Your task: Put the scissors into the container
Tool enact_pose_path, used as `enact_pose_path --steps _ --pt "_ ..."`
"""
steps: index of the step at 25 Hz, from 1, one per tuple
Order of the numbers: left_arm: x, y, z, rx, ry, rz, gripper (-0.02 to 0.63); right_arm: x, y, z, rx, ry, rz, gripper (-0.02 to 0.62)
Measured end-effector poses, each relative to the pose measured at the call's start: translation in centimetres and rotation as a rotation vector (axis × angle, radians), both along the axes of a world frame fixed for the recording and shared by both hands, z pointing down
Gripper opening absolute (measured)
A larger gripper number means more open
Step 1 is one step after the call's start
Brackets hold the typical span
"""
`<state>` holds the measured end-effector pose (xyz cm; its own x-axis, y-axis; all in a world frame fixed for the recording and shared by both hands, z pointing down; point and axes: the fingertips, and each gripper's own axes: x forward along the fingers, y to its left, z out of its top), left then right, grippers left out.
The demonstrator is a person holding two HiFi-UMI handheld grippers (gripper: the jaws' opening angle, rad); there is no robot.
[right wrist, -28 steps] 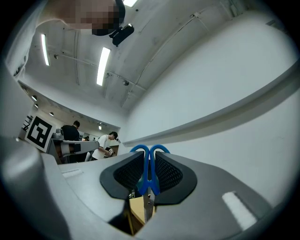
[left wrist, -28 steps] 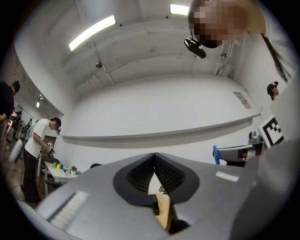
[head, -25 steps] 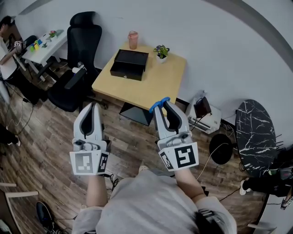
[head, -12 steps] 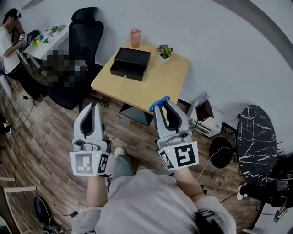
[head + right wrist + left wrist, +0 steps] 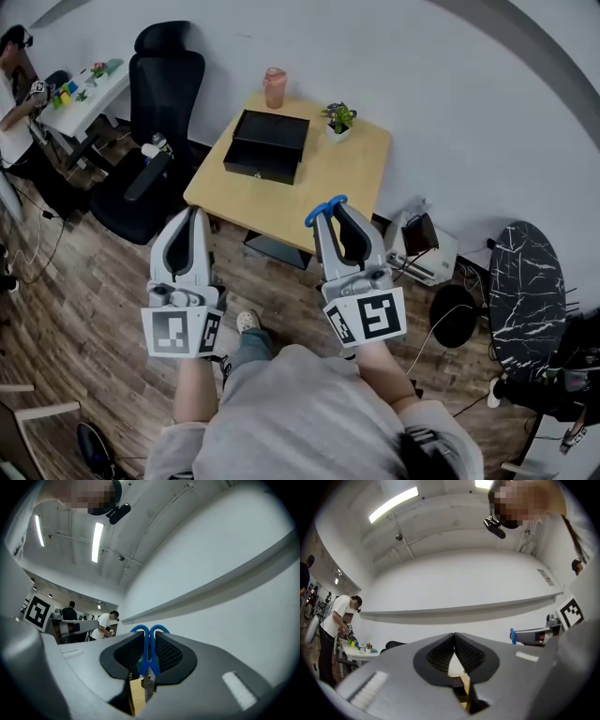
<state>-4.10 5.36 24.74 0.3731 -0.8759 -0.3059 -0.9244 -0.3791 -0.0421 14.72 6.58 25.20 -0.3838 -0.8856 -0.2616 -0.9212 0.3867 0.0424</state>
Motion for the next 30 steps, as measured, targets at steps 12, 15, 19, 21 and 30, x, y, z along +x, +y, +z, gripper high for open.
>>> enact_pose_path --steps 12,15,19,21,30 --pt "-4.0 -9.4 -0.5 0.007 -0.007 0.04 0.058 -3.7 -8.4 -0.5 -0.001 -0.008 0.058 0.074" --pt "-4.8 -11.4 -0.7 0.011 -0.008 0.058 0.058 -4.4 -10.2 -0.6 -0.002 -0.011 0.079 0.074" --pt "-6.1 -13.8 -0.7 0.015 -0.011 0.076 0.058 -5.6 -12.2 -0.6 0.004 -0.015 0.1 0.074" --pt "-6.8 -14.9 -0.6 0.017 -0.01 0.085 0.058 -6.3 -13.1 -0.6 0.006 -0.015 0.109 0.074" --pt "-9.5 -17.7 -0.2 0.022 -0.02 0.132 0.058 -9.3 -15.4 -0.4 0.007 -0.015 0.155 0.074"
